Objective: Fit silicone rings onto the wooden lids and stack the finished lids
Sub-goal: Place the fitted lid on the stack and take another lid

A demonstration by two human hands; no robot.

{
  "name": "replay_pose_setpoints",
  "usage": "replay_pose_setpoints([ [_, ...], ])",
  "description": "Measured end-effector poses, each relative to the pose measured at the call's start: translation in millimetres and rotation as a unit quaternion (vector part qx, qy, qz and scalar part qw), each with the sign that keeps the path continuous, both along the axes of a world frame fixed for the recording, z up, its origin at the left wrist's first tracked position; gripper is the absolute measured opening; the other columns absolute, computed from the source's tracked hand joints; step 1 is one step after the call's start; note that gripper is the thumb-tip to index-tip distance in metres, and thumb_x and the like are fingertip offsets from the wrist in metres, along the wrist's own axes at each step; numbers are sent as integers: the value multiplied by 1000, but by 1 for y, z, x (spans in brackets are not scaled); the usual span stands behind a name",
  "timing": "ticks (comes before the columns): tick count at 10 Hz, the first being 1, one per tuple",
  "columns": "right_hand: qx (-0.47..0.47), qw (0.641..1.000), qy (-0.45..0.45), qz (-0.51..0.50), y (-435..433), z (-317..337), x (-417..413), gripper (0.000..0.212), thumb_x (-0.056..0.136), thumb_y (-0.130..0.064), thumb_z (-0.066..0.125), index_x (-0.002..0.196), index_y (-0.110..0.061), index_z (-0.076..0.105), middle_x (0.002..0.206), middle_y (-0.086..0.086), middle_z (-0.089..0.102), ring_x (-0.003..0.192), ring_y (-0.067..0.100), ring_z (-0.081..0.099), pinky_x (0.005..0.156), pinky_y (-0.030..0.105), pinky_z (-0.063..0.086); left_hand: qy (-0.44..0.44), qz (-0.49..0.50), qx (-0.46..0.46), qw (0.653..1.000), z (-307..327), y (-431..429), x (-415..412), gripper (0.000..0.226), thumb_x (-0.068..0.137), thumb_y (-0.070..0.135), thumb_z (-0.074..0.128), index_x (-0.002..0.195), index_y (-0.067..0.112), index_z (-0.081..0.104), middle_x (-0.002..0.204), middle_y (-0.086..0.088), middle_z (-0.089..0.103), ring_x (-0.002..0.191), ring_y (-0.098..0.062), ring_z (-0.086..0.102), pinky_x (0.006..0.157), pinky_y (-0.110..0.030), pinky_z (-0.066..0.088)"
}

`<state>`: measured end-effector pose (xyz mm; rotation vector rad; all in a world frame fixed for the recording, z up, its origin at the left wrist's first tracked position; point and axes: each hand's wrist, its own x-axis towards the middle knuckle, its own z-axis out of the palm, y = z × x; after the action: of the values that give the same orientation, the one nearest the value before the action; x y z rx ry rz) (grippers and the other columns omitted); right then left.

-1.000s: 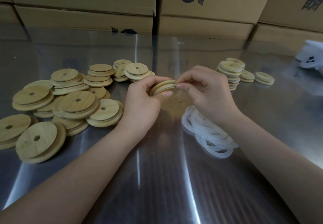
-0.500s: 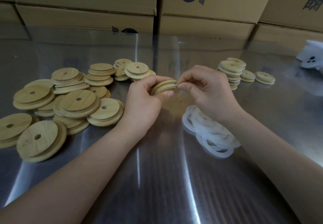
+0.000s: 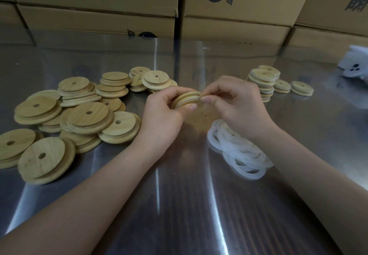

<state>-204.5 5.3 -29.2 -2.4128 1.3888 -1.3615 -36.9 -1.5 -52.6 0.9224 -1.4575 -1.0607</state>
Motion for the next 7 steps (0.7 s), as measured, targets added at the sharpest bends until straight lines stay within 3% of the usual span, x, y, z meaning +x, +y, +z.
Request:
replay_pose_setpoints([
  [5,34,999,-22,10,0,-1,0,1,83,-5,74,83,-5,75,78,0,66,75,13,61,70,17,44,36,-9,47,998,-2,0,-1,25,83,3,73,94,26,74,94,0,74,93,-17,71,74,-42,62],
  [7,85,991,-102,34,-1,0,-2,11,87,-6,70,90,-16,74,84,-3,71,80,13,66,76,29,54,73,-15,74,994,0,0,0,20,86,6,71,95,24,73,93,-1,75,91,-16,72,62,-29,59],
])
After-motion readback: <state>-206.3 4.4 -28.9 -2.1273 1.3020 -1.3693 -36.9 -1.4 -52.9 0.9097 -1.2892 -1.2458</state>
